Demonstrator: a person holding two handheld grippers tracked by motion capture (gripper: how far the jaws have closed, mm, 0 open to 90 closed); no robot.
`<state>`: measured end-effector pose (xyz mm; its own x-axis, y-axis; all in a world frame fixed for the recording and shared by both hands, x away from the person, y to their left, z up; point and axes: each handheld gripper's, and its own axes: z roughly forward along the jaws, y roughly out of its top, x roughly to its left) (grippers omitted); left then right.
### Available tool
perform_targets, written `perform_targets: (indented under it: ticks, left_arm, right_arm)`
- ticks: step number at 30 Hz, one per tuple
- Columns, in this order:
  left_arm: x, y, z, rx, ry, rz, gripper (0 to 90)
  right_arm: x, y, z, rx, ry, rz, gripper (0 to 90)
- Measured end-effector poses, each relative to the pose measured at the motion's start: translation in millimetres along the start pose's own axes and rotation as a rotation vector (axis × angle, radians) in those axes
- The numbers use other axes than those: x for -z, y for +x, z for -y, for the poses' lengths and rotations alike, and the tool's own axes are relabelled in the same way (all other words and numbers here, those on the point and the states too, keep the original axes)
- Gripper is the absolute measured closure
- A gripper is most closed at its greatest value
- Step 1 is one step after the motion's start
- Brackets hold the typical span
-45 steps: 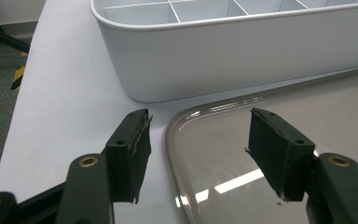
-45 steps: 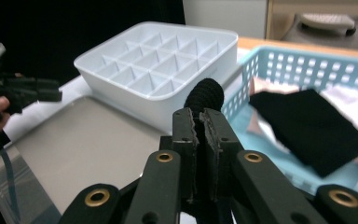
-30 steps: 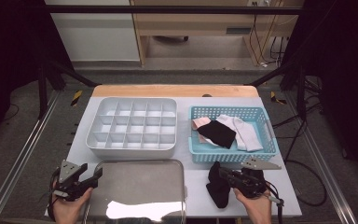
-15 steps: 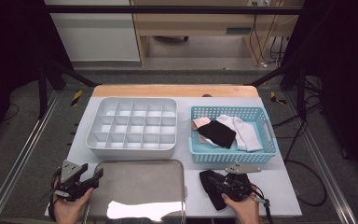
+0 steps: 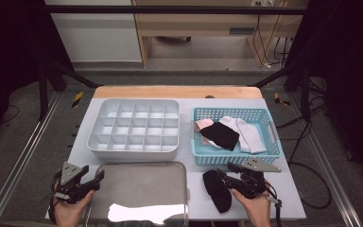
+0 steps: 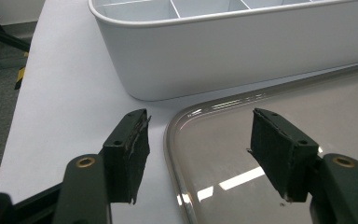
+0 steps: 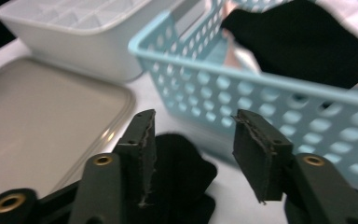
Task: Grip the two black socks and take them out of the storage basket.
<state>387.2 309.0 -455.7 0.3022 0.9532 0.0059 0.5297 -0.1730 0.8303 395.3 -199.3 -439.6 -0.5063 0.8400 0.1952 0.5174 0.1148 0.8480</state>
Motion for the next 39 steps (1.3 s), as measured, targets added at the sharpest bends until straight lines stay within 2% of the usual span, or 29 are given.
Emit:
perform_targets:
  ticks: [2, 5, 14, 20, 27, 35, 39]
  left_arm:
    - [-0.4, 0.4, -0.3, 0.001, 0.000, 0.002, 36.2]
    - [-1.2, 0.7, -0.8, 0.002, 0.001, 0.001, 36.1]
    - [-2.8, 1.0, -0.8, 0.002, 0.007, 0.001, 35.7]
    - [-2.9, 1.5, -0.6, 0.004, 0.006, 0.004, 35.5]
    - [-3.7, 1.9, -0.5, 0.006, 0.009, 0.004, 35.5]
    - [-3.7, 2.5, -0.6, 0.010, 0.004, 0.007, 35.5]
    - [-3.7, 2.8, -0.7, 0.010, 0.004, 0.006, 35.5]
  right_arm:
    - [4.3, -0.6, -6.0, -0.001, -0.032, 0.015, 43.4]
    - [8.4, -2.0, -13.5, -0.002, -0.050, 0.043, 38.5]
    - [7.9, -11.1, -48.1, -0.006, -0.109, 0.107, 26.7]
    - [-8.0, -19.9, -72.2, -0.009, -0.110, 0.143, 21.6]
    - [-25.1, -29.7, -90.7, -0.022, -0.109, 0.168, 21.3]
    - [-41.0, -37.4, -112.8, -0.036, -0.146, 0.190, 20.8]
    - [-50.8, -40.3, -122.6, -0.028, -0.153, 0.203, 20.8]
